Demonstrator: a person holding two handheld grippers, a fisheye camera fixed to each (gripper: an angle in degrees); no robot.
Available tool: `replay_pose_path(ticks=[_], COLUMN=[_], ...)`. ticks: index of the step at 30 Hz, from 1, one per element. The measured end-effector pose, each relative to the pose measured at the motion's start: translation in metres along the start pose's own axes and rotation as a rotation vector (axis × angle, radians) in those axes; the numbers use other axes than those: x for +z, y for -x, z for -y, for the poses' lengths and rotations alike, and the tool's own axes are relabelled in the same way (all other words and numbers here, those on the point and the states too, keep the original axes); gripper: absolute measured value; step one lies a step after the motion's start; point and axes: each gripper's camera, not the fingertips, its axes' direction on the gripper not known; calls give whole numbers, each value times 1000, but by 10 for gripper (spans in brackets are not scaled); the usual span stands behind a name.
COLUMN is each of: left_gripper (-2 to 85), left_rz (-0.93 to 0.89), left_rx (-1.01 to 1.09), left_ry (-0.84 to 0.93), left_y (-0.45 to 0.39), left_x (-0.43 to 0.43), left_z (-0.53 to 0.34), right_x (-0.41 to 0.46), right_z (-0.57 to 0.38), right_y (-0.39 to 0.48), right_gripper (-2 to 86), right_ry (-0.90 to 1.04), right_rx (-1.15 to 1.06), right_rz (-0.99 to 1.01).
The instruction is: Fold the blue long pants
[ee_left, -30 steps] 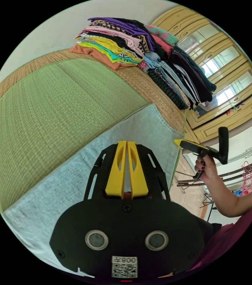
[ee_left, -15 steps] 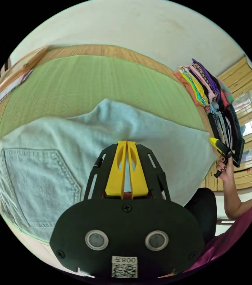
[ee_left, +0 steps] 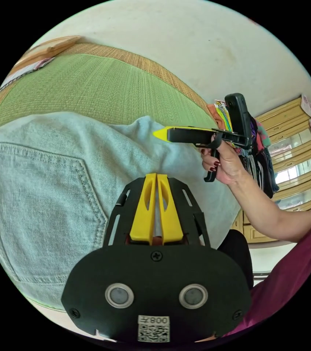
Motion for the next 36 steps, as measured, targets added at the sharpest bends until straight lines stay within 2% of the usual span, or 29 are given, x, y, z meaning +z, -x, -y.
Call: replay_pose_path(ticks=[5, 11, 16, 19, 23, 29, 36], left_gripper=[37, 66, 39, 22, 15, 11, 4], left_rz=[-21, -25, 28, 29, -11, -3, 14], left_rx=[54, 105, 86, 81, 58, 70, 52], left_ry=[-101, -55, 5, -30, -92, -103, -170], left_y=[31, 48, 58, 64, 76, 75, 86], left_x=[-8, 28, 67, 78, 84, 107, 114], left_z=[-27, -32, -43, -60, -84, -102, -127], right_x=[-13, 9, 17, 10, -23, 4, 18], right_z=[-30, -36, -26, -22, -16, 34, 67], right_y=[48, 99, 105, 115, 125, 158, 169], right_gripper=[41, 34, 35, 37, 54, 85, 15], right_ry=[-139, -144, -140, -153, -271, -155, -84], right_rx=[-23, -26, 3, 11, 34, -114, -147], right_rz=[43, -26, 13, 0, -112, -176, -256])
